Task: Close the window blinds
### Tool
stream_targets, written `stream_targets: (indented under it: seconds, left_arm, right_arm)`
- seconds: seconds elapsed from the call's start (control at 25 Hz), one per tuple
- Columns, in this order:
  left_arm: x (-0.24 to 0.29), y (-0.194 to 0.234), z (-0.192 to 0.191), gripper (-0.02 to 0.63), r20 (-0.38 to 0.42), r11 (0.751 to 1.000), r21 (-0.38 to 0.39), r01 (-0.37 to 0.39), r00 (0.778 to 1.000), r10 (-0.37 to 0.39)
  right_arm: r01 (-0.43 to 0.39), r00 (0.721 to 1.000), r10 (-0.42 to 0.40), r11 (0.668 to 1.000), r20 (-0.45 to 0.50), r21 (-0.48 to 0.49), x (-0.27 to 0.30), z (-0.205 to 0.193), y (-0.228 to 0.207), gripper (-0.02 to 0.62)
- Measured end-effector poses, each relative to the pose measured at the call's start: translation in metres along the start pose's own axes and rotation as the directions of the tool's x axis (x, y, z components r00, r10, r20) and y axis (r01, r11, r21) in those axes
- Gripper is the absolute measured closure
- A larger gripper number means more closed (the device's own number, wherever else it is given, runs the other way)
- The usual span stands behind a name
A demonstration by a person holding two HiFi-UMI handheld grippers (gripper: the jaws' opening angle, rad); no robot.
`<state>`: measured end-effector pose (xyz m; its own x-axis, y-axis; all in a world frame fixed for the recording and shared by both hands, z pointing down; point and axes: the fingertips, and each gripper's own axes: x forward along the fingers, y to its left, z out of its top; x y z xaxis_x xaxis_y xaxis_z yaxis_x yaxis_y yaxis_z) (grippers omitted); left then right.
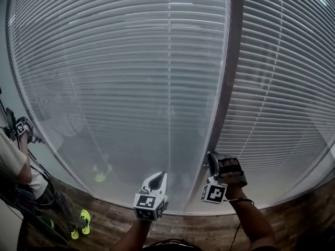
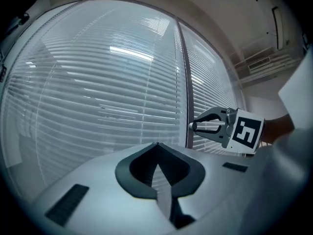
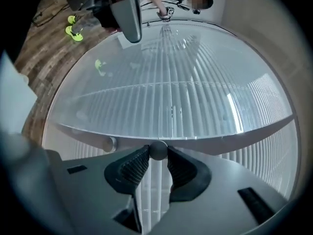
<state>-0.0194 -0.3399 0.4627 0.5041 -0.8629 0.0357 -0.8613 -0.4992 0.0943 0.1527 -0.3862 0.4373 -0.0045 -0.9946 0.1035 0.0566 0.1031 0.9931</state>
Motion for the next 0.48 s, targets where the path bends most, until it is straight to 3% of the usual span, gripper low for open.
stream_targets:
  seconds: [0.36,0.48]
  left_arm:
    - [0.005,-0.003,-0.008,0.606,-0.013,1.0,0.002,-0.006,1.0,0.006]
    - [0.002,-0.002,-0.007,0.606,-0.011,1.0,0.008,-0.013,1.0,0.014]
  right_arm:
    - [0.022,1.0,-0.022,1.0,0.01,0.018,0.007,0.001,0.007,0.472]
    - [0.032,0.999,-0.035,0.995,0.021,0.093,0.006,0.003,0.009,0.472]
